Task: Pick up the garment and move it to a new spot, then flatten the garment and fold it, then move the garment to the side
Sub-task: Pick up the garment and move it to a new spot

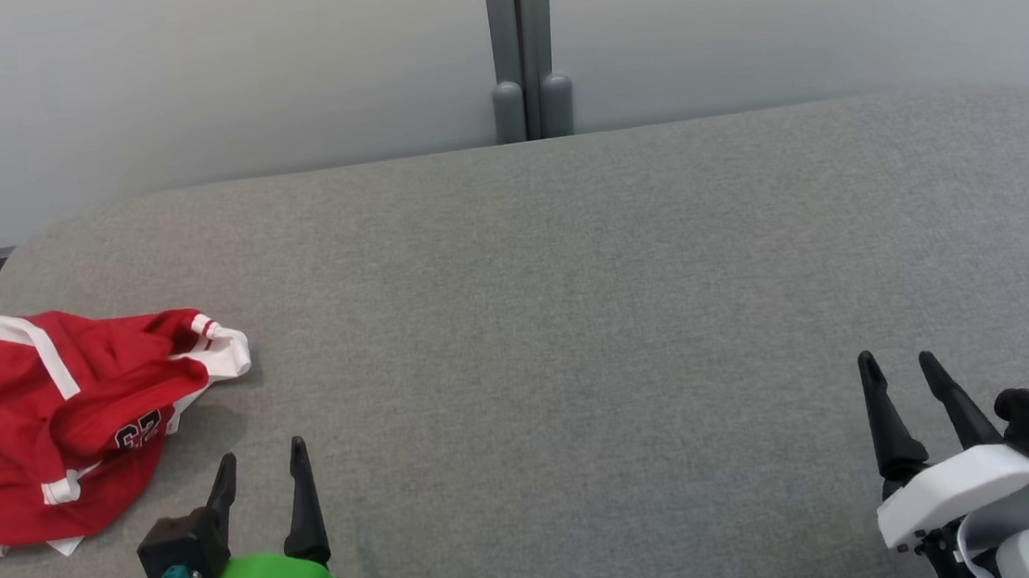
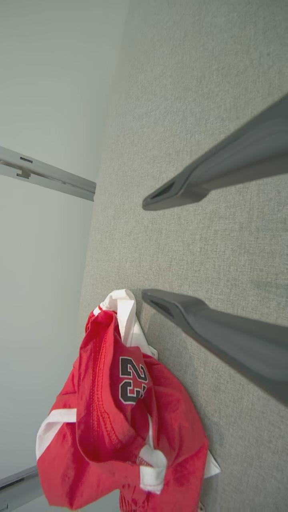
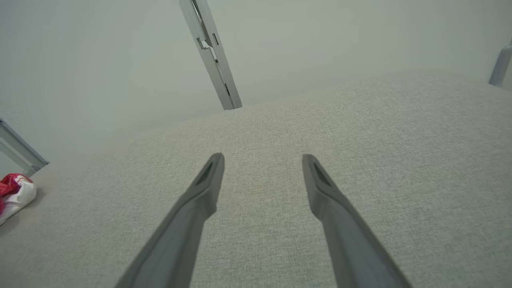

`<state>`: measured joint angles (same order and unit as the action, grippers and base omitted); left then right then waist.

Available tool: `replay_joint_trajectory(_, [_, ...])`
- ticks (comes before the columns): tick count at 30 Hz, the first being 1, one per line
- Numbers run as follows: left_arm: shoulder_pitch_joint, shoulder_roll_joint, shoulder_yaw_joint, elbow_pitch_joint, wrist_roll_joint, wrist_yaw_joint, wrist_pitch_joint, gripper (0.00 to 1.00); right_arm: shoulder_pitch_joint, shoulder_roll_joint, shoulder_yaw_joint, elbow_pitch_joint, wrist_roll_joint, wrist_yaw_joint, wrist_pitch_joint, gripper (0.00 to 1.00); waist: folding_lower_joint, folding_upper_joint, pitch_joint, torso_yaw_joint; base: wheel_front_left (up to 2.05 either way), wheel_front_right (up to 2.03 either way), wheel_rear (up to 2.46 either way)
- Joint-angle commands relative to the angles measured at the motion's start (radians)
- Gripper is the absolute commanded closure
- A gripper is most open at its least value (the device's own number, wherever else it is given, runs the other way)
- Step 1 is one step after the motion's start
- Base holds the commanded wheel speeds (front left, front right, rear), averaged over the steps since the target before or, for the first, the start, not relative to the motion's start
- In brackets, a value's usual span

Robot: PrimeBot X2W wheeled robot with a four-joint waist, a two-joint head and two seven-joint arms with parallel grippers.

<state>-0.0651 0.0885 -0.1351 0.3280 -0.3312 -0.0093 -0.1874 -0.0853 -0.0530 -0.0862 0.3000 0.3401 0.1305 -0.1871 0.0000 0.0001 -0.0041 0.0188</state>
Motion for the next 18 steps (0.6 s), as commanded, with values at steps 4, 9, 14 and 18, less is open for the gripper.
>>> replay_joint_trajectory(4, [0.012, 0.003, -0.005, 0.002, 0.050, 0.004, -0.017, 0.00, 0.009, -0.001, -0.004, 0.010, -0.052, 0.000, -0.017, 0.00, 0.0000, -0.0001, 0.005, 0.012, 0.00, 0.00, 0.00])
replay_joint_trajectory(9, [-0.003, -0.011, 0.004, 0.009, 0.073, -0.009, -0.027, 0.00, 0.009, 0.000, 0.011, 0.007, -0.089, 0.000, -0.028, 0.00, 0.0000, -0.0001, 0.020, 0.056, 0.00, 0.00, 0.00])
replay_joint_trajectory(14, [-0.011, -0.023, 0.020, 0.016, 0.100, -0.012, -0.037, 0.00, -0.003, 0.000, 0.043, 0.016, -0.125, 0.000, -0.038, 0.00, 0.0000, -0.0001, 0.038, 0.145, 0.00, 0.00, 0.00])
replay_joint_trajectory(18, [-0.001, -0.026, 0.030, 0.024, 0.136, -0.015, -0.045, 0.00, -0.021, 0.000, 0.092, 0.031, -0.143, 0.000, -0.047, 0.00, 0.0000, -0.0001, 0.053, 0.226, 0.00, 0.00, 0.00])
